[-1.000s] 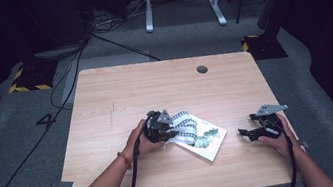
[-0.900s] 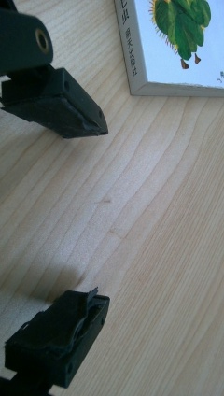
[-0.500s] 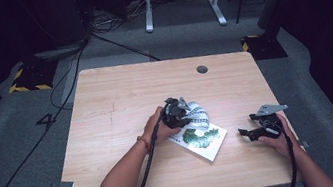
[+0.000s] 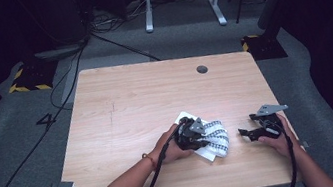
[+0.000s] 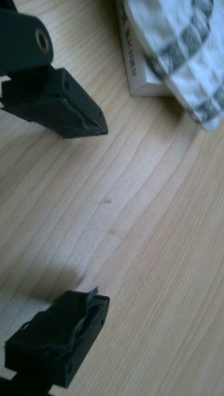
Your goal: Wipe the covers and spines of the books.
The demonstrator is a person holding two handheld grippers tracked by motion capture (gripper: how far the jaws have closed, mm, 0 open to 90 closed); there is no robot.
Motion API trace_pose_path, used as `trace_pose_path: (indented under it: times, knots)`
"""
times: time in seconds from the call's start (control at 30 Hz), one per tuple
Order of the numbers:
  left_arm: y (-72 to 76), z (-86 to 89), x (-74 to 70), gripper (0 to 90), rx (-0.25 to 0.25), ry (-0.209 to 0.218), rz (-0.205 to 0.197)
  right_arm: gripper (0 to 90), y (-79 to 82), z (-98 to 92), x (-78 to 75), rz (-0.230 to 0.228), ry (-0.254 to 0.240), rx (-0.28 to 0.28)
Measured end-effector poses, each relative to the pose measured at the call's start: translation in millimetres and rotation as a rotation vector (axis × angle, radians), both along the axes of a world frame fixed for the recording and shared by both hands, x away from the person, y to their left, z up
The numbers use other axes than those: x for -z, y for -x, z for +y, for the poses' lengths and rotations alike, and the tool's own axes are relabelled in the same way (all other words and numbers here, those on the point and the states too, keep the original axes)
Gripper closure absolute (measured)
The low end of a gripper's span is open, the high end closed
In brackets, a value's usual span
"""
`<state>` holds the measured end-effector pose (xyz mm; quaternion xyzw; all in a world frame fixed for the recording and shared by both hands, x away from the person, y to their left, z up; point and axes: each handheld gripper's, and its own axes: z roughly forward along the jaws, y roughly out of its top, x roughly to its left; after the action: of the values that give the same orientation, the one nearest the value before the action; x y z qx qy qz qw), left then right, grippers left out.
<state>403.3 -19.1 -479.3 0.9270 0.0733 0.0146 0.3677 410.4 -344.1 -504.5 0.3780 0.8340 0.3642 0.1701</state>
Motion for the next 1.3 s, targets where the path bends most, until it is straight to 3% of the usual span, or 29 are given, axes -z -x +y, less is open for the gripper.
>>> trace_pose_path:
  times: [0.13,0.23,0.27,0.43,0.53,0.67,0.73,0.83,0.97,1.17,1.3]
  knots:
    - [8.2,32.4,0.6,80.1,-0.031,-0.007,0.011,15.3,0.0,0.0,0.0,0.000,0.000,0.000]
    - [5.8,45.2,0.9,80.1,-0.059,-0.008,0.007,15.2,0.0,0.0,0.0,0.000,0.000,0.000]
    - [2.5,55.9,-0.3,80.1,-0.089,-0.027,-0.003,15.3,0.0,0.0,0.0,0.000,0.000,0.000]
    - [-11.3,82.1,-0.4,80.0,-0.170,-0.047,-0.022,15.3,-0.1,0.0,0.0,0.000,0.000,0.000]
    - [-20.6,92.1,1.0,79.8,-0.215,-0.033,0.000,15.3,0.0,0.0,0.0,0.000,0.000,0.000]
    - [-32.2,102.2,1.5,79.6,-0.276,-0.041,-0.020,15.2,-0.1,0.0,0.0,0.000,0.000,0.000]
    - [-37.8,106.9,2.5,79.5,-0.307,-0.031,-0.009,15.3,-0.1,0.0,0.0,0.000,0.000,0.000]
    - [-45.5,109.9,5.6,79.7,-0.344,-0.055,-0.009,15.3,-0.1,0.0,0.0,0.000,0.000,0.000]
    - [-56.9,106.3,7.4,79.8,-0.366,-0.038,0.006,15.2,0.0,0.1,0.0,0.000,-0.001,0.000]
    - [-69.1,81.5,0.7,79.9,-0.352,-0.039,-0.015,15.2,-0.2,0.1,0.0,0.000,-0.001,-0.001]
    - [-77.2,58.1,-6.0,79.9,-0.321,-0.028,-0.007,15.2,-0.2,0.0,0.0,0.000,0.000,-0.001]
